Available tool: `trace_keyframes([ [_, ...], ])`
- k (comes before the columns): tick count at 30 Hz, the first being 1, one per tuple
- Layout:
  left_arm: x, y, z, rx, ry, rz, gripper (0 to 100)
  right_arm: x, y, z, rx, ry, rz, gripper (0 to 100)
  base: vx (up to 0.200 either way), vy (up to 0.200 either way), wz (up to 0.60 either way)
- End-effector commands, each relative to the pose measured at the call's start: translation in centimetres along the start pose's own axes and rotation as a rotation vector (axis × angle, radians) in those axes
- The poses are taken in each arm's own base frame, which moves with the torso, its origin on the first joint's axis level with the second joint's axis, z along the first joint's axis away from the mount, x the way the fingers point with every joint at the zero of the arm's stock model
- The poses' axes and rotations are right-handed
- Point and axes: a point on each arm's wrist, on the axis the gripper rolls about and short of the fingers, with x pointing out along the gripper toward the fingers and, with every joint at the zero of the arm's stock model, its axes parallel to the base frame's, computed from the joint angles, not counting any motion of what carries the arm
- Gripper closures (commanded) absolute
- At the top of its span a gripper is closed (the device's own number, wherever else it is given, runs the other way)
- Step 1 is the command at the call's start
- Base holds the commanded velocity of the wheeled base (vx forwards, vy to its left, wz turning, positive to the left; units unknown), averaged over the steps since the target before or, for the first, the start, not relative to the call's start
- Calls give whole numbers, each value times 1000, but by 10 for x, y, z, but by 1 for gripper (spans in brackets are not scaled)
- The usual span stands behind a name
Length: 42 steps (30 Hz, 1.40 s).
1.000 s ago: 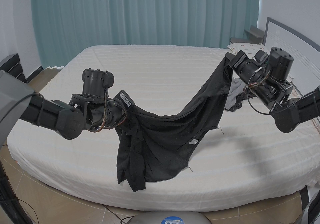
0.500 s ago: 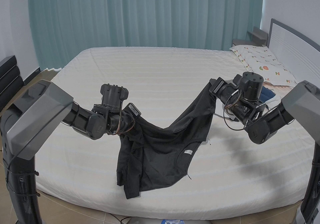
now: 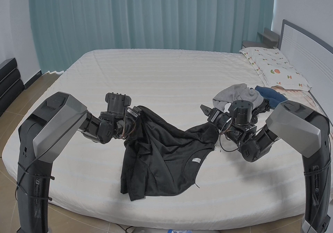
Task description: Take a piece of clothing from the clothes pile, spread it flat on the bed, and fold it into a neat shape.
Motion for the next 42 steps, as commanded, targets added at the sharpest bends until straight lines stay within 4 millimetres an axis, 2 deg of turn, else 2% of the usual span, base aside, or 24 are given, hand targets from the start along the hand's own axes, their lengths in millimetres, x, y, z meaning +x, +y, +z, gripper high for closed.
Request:
trace_keyframes([
  [1,6,25,7,57,41,135,0,-2,-25,-5,-5,50,-79,0,0,0,0],
  [5,3,39,13,125,114,230,0,-11,-34,7,-1,55,-99,0,0,0,0],
  [8,3,45,28,127,147,251,0,-21,-45,22,11,59,-105,0,0,0,0],
  [14,-7,54,66,3,332,232,0,-41,-63,41,61,107,-84,0,0,0,0],
  [19,-7,59,77,-34,310,231,0,-42,-72,52,161,76,-103,0,0,0,0],
  [22,-13,56,81,-37,300,221,0,-50,-74,46,157,102,-116,0,0,0,0],
  [24,-23,52,87,-35,298,205,0,-67,-70,33,142,173,-116,0,0,0,0],
  [25,-24,53,87,-36,300,206,0,-68,-70,33,142,177,-116,0,0,0,0],
  [28,-34,52,96,-43,283,172,0,-86,-60,8,114,288,-100,0,0,0,0],
  [29,-35,52,96,-43,282,170,0,-87,-60,7,112,292,-101,0,0,0,0],
  [30,-41,55,98,-48,279,168,0,-96,-54,-10,76,357,-102,0,0,0,0],
  [32,-47,56,99,-53,280,162,0,-101,-51,-22,44,396,-105,0,0,0,0],
  [34,-62,62,104,-80,316,142,0,-110,-41,-40,8,458,-84,0,0,0,0],
  [37,-74,74,97,-85,354,151,0,-117,-30,-55,-12,508,-59,0,0,0,0],
  [42,-87,85,86,-59,300,103,0,-117,-20,-76,-21,564,-37,0,0,0,0],
])
